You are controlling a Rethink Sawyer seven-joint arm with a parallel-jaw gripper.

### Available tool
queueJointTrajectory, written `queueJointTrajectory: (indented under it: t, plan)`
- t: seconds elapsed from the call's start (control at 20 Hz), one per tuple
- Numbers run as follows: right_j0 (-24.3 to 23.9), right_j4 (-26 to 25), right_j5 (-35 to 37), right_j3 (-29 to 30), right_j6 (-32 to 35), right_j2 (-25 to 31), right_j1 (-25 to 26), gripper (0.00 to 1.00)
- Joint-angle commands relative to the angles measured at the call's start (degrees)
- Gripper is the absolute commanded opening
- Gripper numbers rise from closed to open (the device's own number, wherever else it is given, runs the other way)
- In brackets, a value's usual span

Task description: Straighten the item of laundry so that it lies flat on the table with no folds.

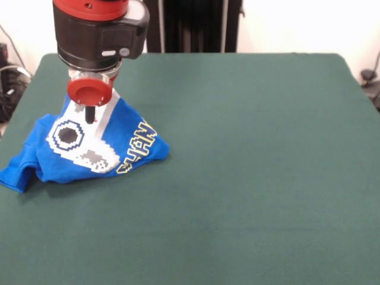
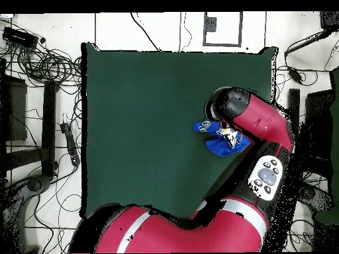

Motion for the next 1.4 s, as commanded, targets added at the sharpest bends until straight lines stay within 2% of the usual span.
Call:
queueJointTrajectory:
  t: [0.05,0.45,0.75,1.1,1.4]
  plan:
    - [0.11,1.46,-4.78,4.83,8.58,8.3,4.22,0.0]
    - [-1.21,1.42,-7.82,1.52,8.01,8.98,8.03,0.0]
    - [-1.59,1.62,-5.16,-2.54,8.11,8.54,10.92,0.0]
    - [-2.06,2.66,-7.42,-5.64,9.02,8.73,14.28,0.0]
    - [-2.02,3.77,-2.45,-11.24,11.79,6.87,17.45,0.0]
